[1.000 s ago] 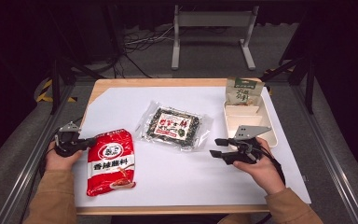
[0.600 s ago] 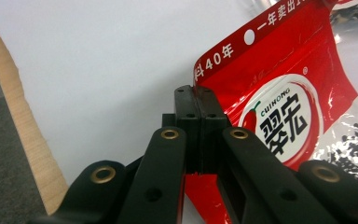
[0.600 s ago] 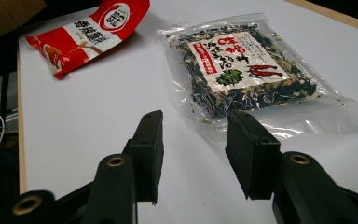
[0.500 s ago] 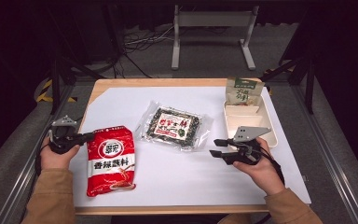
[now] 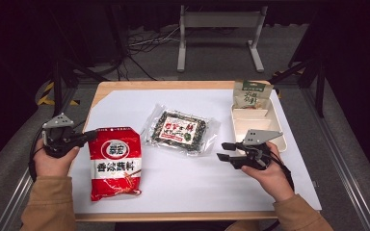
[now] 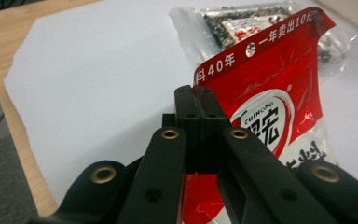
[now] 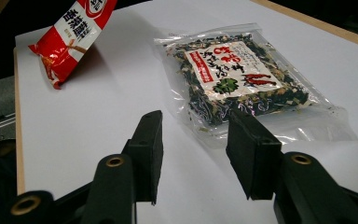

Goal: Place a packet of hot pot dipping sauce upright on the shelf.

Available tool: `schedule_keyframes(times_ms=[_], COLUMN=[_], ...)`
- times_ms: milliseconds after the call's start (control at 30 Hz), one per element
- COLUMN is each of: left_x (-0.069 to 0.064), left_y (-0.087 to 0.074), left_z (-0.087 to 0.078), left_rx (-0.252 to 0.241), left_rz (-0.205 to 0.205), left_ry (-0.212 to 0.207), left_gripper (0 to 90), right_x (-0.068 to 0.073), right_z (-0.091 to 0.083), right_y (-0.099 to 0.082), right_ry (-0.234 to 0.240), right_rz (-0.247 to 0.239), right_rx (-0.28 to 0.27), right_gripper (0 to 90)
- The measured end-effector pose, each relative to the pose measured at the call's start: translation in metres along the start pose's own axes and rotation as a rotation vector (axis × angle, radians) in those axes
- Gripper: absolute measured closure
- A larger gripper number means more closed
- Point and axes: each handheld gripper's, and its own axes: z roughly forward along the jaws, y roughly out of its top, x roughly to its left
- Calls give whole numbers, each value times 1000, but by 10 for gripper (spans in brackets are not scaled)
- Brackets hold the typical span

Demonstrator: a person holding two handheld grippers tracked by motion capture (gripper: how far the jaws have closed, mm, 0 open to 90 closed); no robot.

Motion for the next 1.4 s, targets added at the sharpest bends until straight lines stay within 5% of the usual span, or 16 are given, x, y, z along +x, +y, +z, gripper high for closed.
schedule_keyframes(times_ms=[200,500,967,1400], left_x=[-14,-41,-66,-85], left_y=[9,23,27,35], left_z=[-15,-29,-48,-51], left_rx=[-32,-62,-111,-142], left_rz=[25,114,231,281], left_ry=[-37,-94,-177,-219], left_gripper=[897,897,898,898], right_x=[3,3,3,1], right_z=[-1,-3,1,4], right_y=[2,4,9,11], right_ry=[14,11,42,44], right_rz=[5,11,0,2], right_rx=[-9,-22,-41,-49], right_gripper=[559,555,551,547])
